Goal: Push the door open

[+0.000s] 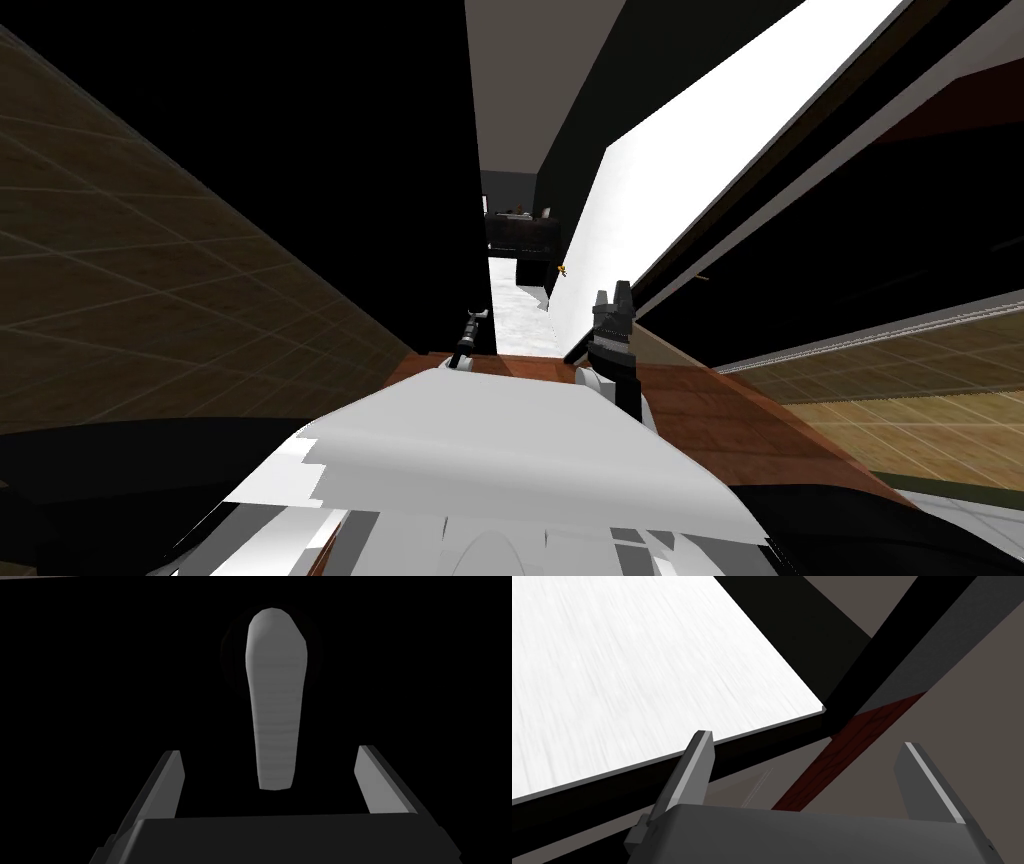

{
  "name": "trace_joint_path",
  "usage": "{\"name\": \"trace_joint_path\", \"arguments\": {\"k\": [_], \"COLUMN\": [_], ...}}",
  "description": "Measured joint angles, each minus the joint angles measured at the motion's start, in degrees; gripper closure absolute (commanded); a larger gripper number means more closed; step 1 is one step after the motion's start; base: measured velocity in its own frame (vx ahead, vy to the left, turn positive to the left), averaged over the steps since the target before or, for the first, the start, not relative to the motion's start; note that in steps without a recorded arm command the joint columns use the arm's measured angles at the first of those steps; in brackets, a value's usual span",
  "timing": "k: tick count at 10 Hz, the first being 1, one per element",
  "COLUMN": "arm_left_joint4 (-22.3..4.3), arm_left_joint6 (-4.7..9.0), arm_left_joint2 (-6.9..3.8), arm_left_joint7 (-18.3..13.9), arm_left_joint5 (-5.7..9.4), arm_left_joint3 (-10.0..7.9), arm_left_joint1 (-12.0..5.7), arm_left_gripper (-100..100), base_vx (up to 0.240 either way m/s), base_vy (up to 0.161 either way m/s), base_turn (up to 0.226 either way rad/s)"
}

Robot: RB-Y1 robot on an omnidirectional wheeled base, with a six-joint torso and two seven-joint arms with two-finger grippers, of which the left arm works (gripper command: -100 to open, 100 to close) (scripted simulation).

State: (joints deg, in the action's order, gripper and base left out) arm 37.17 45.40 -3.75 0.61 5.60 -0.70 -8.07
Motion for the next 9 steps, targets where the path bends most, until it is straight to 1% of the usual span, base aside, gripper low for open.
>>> {"name": "trace_joint_path", "arguments": {"k": [1, 2, 3, 8, 9], "arm_left_joint4": [-0.1, -0.3, -0.3, -0.2, -0.2], "arm_left_joint6": [0.07, 0.15, 0.17, 0.07, 0.07], "arm_left_joint2": [0.04, 0.16, 0.17, 0.06, 0.06], "arm_left_joint7": [0.0, 0.0, 0.0, 0.0, 0.0], "arm_left_joint5": [0.06, 0.12, 0.12, 0.14, 0.14], "arm_left_joint3": [-0.1, -0.22, -0.23, -0.28, -0.29], "arm_left_joint1": [-0.06, -0.1, -0.13, -0.41, -0.4], "arm_left_gripper": [-100, -100, 100, 100, 100], "base_vx": [0.205, 0.097, -0.014, -0.009, 0.096], "base_vy": [0.005, 0.002, 0.001, 0.001, -0.034], "base_turn": [-0.031, -0.004, 0.006, -0.005, 0.022]}}
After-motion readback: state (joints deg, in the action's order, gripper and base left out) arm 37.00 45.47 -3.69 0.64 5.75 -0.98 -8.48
